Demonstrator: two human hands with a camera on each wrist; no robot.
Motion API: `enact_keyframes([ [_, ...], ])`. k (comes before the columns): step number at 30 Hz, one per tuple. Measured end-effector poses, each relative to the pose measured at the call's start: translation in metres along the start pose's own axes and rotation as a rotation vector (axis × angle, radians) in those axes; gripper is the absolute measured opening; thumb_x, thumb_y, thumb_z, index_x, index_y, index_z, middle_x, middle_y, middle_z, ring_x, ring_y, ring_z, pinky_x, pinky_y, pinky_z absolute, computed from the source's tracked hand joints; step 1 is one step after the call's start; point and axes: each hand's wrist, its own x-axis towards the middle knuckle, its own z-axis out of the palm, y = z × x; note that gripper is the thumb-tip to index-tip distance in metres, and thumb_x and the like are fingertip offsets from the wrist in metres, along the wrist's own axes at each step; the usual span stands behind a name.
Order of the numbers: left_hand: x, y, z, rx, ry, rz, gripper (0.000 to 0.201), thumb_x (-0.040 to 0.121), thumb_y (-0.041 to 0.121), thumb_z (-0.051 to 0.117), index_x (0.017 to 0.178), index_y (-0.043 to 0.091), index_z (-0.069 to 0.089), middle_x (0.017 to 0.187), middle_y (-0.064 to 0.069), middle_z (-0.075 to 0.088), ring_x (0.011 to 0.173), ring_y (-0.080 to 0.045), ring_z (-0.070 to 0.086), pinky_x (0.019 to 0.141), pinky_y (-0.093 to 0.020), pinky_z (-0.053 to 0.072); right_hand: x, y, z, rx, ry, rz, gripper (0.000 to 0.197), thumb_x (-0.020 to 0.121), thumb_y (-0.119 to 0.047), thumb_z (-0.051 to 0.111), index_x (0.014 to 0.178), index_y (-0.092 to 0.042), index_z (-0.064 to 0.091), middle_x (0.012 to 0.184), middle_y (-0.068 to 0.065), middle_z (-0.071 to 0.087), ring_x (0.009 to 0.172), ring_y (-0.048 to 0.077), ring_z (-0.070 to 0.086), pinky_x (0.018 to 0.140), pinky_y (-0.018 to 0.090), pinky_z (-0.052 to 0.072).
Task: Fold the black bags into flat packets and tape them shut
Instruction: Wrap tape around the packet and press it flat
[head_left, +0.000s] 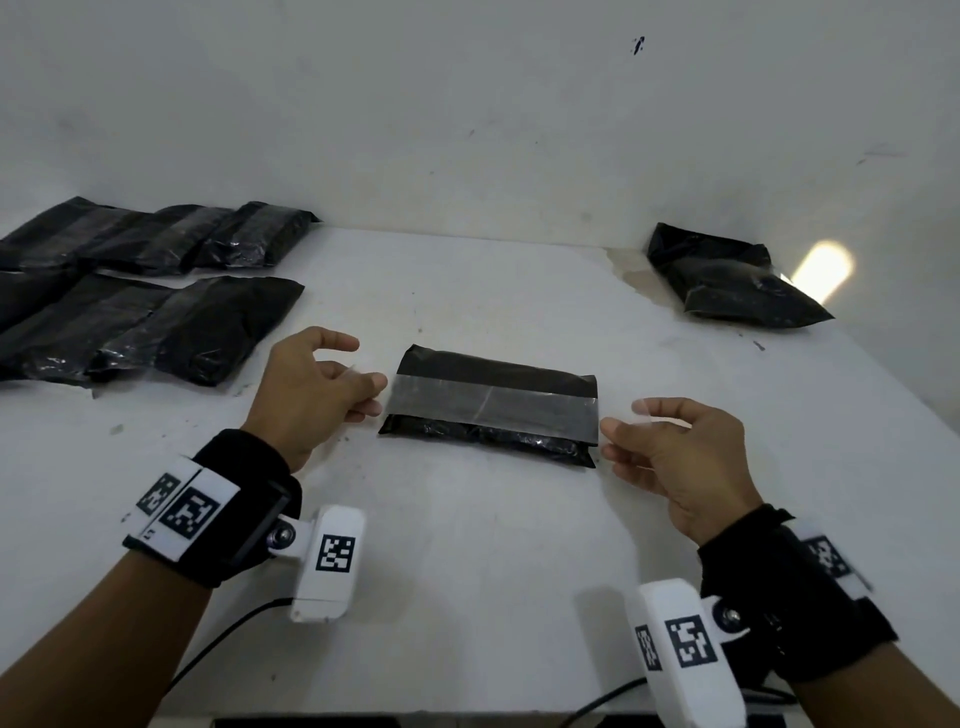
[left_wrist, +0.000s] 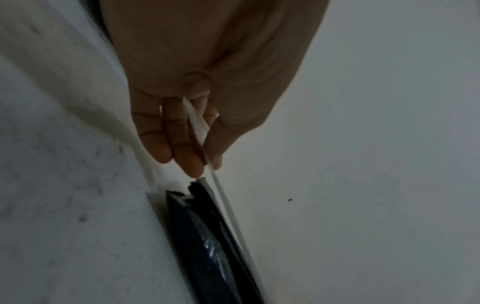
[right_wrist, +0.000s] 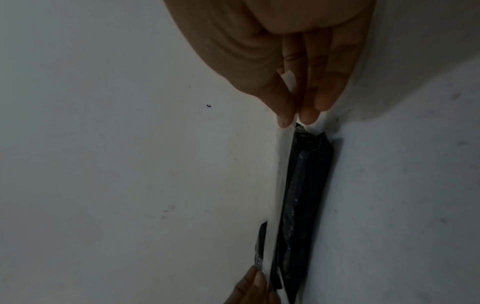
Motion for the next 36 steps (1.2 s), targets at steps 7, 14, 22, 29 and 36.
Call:
enact_keyframes([
  [7, 0.006, -0.008, 0.000, 0.079, -0.009, -0.024, 0.040, 0.082, 0.000, 0.075, 0.116, 0.003, 0.054, 0.083, -0.032, 0.068, 0.050, -0.015, 0.066, 0.049, -0.025, 0.051, 0.006, 0.013, -0.002, -0.143, -0.003, -0.072, 0.039, 0.074, 0.001, 0.082, 0.105, -0.002, 0.059, 0.058, 0.007, 0.069, 0.050, 0.021, 0.067, 0.047, 0.028, 0.052],
  [14, 0.015, -0.019, 0.004, 0.158, 0.004, -0.039, 0.033, 0.079, 0.005, 0.079, 0.106, 0.005, 0.059, 0.072, -0.024, 0.071, 0.049, -0.019, 0.064, 0.050, -0.025, 0.045, 0.006, 0.013, -0.001, -0.329, -0.026, -0.142, 0.035, 0.078, -0.005, 0.082, 0.105, -0.008, 0.060, 0.059, 0.004, 0.068, 0.054, 0.021, 0.067, 0.044, 0.025, 0.047],
  [22, 0.017, -0.020, 0.013, 0.317, 0.043, -0.003, 0.029, 0.071, 0.010, 0.086, 0.090, 0.009, 0.064, 0.070, -0.015, 0.071, 0.059, -0.020, 0.067, 0.064, -0.030, 0.052, 0.014, 0.012, 0.001, -0.564, -0.098, -0.177, 0.034, 0.080, -0.009, 0.080, 0.105, -0.011, 0.057, 0.064, 0.010, 0.066, 0.049, 0.018, 0.061, 0.043, 0.027, 0.047],
  [29, 0.016, -0.014, 0.018, 0.522, 0.030, 0.037, 0.031, 0.069, 0.021, 0.088, 0.090, 0.010, 0.067, 0.082, -0.009, 0.068, 0.086, -0.025, 0.063, 0.067, -0.027, 0.043, 0.018, 0.012, 0.001, -0.653, -0.112, -0.188, 0.036, 0.079, -0.015, 0.082, 0.105, -0.015, 0.056, 0.062, 0.006, 0.066, 0.056, 0.024, 0.065, 0.054, 0.032, 0.051],
  [36, 0.017, -0.011, 0.021, 0.724, 0.009, -0.017, 0.044, 0.073, 0.039, 0.083, 0.101, 0.016, 0.059, 0.107, -0.010, 0.061, 0.095, -0.025, 0.057, 0.077, -0.030, 0.041, 0.017, 0.006, 0.000, -0.785, -0.102, -0.153, 0.044, 0.076, -0.034, 0.082, 0.107, -0.025, 0.051, 0.088, 0.010, 0.068, 0.057, 0.023, 0.069, 0.070, 0.047, 0.060],
])
